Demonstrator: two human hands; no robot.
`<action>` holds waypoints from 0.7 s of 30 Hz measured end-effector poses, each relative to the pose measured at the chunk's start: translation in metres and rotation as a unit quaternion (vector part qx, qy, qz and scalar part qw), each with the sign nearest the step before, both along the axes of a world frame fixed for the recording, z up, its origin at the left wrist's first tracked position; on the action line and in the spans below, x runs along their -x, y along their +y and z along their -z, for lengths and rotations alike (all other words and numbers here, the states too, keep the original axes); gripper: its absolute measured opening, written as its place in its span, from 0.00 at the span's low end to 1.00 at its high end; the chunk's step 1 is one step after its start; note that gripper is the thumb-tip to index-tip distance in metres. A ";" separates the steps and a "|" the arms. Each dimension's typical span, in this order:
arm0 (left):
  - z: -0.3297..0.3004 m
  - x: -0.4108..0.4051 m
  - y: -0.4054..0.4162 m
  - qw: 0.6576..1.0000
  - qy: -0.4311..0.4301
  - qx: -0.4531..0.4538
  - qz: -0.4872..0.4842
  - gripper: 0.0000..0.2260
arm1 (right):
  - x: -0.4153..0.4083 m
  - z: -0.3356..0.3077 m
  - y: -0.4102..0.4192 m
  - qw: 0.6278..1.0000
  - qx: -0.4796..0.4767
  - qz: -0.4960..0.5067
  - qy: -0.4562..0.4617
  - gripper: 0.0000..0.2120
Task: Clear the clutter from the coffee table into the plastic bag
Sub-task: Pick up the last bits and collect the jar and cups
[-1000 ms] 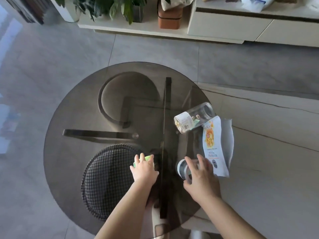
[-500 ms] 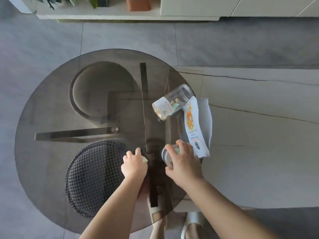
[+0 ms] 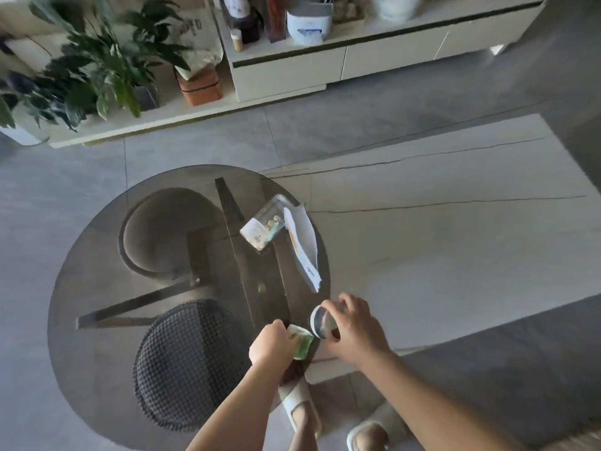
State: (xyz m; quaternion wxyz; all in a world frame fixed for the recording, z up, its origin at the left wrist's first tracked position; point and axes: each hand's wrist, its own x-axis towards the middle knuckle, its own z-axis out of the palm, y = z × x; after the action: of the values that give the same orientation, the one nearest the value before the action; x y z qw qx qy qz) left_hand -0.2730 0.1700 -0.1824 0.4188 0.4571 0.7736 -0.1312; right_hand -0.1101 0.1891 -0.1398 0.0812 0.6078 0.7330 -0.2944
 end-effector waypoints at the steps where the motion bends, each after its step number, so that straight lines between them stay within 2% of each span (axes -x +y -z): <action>1: -0.010 -0.014 0.000 1.000 -0.004 -0.002 0.013 0.18 | -0.015 -0.008 -0.002 1.000 -0.013 0.015 0.005 0.27; 4: -0.040 -0.057 0.005 0.999 -0.019 -0.020 0.036 0.16 | -0.065 -0.031 -0.008 0.997 -0.051 0.049 0.007 0.27; 12: -0.104 -0.197 0.014 0.982 -0.049 -0.098 0.154 0.15 | -0.227 -0.083 -0.041 0.986 -0.045 0.162 0.008 0.30; 16: -0.132 -0.291 0.014 0.963 -0.085 -0.158 0.203 0.13 | -0.317 -0.109 -0.068 0.965 -0.079 0.249 0.014 0.29; 21: -0.159 -0.412 0.008 0.934 -0.120 -0.183 0.282 0.11 | -0.420 -0.134 -0.110 0.927 -0.109 0.360 0.002 0.32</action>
State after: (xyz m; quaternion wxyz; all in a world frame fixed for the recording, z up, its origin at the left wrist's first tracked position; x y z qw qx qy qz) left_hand 0.1390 0.1777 -0.0235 0.3637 0.7376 0.5671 -0.0442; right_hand 0.3097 0.0794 -0.0062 -0.0987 0.8353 0.4925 -0.2236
